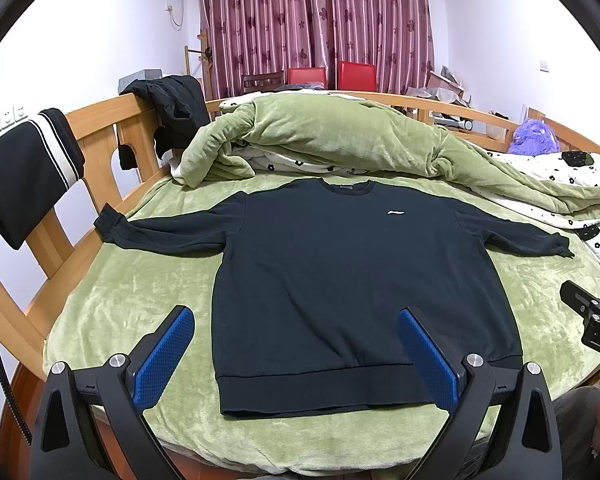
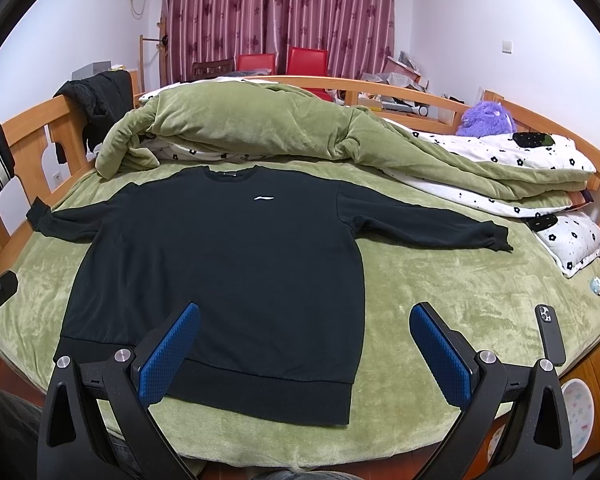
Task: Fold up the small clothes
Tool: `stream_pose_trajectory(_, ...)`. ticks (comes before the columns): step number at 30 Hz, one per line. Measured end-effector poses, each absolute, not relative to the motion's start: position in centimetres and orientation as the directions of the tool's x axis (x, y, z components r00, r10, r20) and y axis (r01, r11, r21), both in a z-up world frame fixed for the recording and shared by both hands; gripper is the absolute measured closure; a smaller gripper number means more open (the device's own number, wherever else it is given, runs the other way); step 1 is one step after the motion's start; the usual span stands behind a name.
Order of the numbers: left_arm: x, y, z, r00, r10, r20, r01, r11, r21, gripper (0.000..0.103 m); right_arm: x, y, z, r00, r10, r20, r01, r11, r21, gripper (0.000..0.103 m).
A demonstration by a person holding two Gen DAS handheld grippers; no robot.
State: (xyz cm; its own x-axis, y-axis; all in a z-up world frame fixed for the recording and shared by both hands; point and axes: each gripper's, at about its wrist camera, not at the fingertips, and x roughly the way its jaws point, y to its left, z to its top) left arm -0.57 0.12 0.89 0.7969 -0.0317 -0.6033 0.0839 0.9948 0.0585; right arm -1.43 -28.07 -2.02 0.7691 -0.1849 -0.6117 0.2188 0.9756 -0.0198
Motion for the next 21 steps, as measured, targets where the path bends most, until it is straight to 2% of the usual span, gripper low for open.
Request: stream_pose_trajectory(21,-0.59,0.1,1.02,0.799,-0.035,-0.601,0.083,0.995,0.052,0.001,-1.42,-28.07,-2.01,0.768,-0.187,-0.613,0.218,0.976,-0.024,0.0)
